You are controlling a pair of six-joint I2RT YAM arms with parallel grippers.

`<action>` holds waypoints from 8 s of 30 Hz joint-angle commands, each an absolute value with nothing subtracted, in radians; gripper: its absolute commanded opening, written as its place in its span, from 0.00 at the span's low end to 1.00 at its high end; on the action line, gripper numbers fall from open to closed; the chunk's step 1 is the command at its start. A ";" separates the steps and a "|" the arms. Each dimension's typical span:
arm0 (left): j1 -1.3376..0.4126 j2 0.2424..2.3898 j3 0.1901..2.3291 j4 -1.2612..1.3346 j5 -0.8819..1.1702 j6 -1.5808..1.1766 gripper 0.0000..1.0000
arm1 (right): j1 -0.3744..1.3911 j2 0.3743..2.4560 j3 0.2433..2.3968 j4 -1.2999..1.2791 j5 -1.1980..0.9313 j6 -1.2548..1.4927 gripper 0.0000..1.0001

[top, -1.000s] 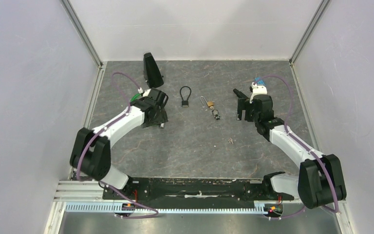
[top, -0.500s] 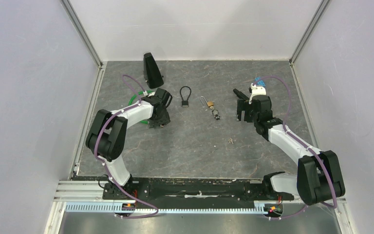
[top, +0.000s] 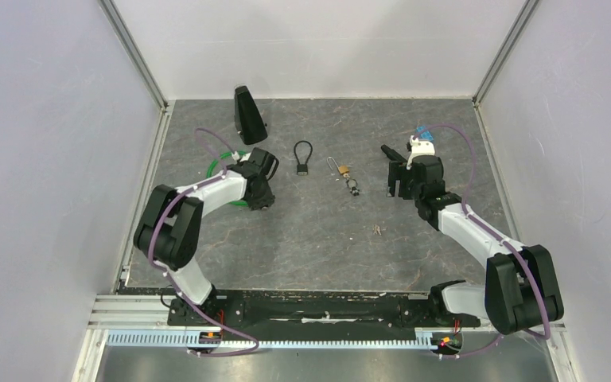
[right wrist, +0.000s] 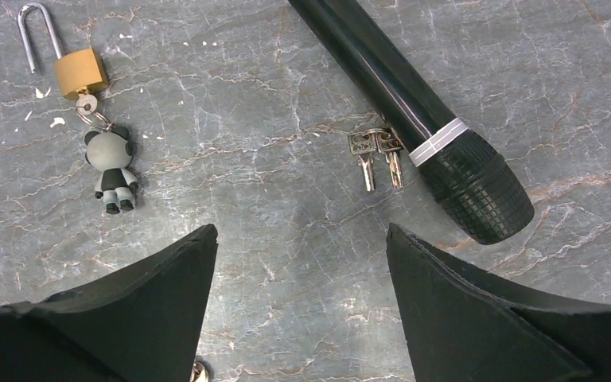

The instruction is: Unlock with the key

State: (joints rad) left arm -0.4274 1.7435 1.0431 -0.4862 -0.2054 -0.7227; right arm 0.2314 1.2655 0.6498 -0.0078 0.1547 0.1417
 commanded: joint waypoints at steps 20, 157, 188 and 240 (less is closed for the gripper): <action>-0.630 1.568 0.766 -0.391 -0.044 -1.056 0.48 | 0.148 1.584 0.771 0.081 0.223 0.225 0.49; -0.563 1.095 0.609 0.140 0.311 -1.484 0.72 | 0.723 1.186 0.834 0.059 -0.526 0.057 0.00; -0.600 1.077 0.606 0.170 0.249 -1.444 0.02 | 0.757 1.181 0.805 0.078 -0.514 0.068 0.00; -0.612 0.718 0.449 0.578 0.101 -1.065 0.02 | 0.817 1.364 0.727 1.012 -0.473 0.792 0.34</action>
State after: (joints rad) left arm -0.6075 0.7181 0.4511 0.5163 0.0898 -1.0542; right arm 0.8093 1.3575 0.6861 0.9539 -0.4660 0.7803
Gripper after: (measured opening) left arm 0.033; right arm 0.362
